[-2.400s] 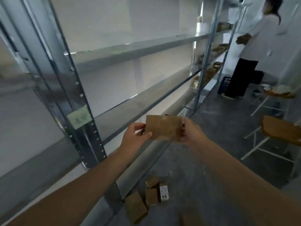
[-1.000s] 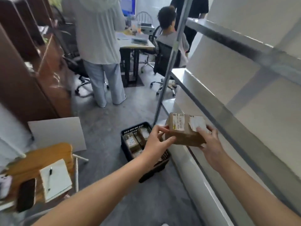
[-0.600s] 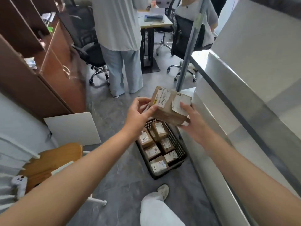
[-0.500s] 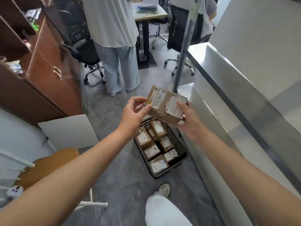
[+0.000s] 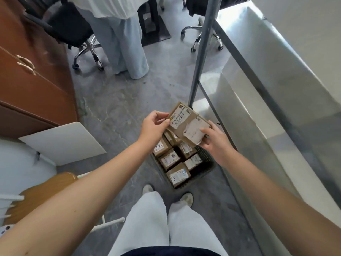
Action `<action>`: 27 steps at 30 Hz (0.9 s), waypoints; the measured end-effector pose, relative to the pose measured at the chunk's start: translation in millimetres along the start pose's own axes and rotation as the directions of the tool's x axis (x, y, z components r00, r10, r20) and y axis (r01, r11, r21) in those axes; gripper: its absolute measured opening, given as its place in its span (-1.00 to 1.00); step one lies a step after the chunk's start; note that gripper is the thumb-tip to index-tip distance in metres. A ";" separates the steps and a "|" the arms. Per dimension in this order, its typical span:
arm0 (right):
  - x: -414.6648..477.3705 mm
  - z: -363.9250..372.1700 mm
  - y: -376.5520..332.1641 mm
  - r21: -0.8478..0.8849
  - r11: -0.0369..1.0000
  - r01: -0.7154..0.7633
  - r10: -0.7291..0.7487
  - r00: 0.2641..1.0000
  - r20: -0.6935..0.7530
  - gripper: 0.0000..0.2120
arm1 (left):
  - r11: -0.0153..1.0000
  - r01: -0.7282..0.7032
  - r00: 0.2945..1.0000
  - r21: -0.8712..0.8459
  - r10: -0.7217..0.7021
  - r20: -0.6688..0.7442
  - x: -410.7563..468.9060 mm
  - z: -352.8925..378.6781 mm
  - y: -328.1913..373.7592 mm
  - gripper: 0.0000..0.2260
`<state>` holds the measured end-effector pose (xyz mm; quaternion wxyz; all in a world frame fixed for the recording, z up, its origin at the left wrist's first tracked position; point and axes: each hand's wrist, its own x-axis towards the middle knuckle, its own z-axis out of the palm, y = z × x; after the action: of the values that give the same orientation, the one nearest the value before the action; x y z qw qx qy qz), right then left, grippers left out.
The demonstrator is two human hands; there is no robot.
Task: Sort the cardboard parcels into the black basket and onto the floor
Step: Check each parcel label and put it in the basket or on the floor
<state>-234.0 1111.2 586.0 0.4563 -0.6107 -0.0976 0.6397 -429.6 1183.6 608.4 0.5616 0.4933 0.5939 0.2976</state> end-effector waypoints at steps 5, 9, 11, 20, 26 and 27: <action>40.9 -3.5 28.1 0.019 0.994 -0.108 0.109 0.992 -0.063 -0.45 | 0.995 0.039 0.998 0.089 -0.043 0.042 47.6 13.1 -29.9 -0.82; 80.8 -6.5 58.4 0.093 0.982 -0.167 0.182 0.966 -0.185 -0.47 | 0.966 0.025 0.981 0.258 -0.073 0.178 100.1 22.8 -74.0 -0.78; 105.1 -12.9 89.2 0.142 0.967 -0.210 0.241 0.933 -0.267 -0.49 | 0.931 0.037 0.956 0.363 -0.138 0.257 126.9 29.1 -109.7 -0.76; 245.2 -29.3 240.7 0.079 0.893 -0.442 0.439 0.823 -0.360 -0.59 | 0.764 0.078 0.837 0.641 -0.400 0.374 219.1 50.2 -287.4 -0.65; 319.2 -45.9 349.7 -0.044 0.820 -0.570 0.522 0.778 -0.349 -0.46 | 0.603 -0.016 0.758 0.797 -0.513 0.403 241.1 71.8 -413.5 -0.63; 327.5 -47.1 366.1 -0.085 0.794 -0.602 0.542 0.764 -0.349 -0.37 | 0.565 -0.029 0.750 0.824 -0.533 0.392 240.9 74.7 -431.0 -0.62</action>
<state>-309.9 1114.3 98.4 0.1865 -0.7439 0.1050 0.6331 -438.0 1245.5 113.0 0.4807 0.6589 0.5174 -0.2590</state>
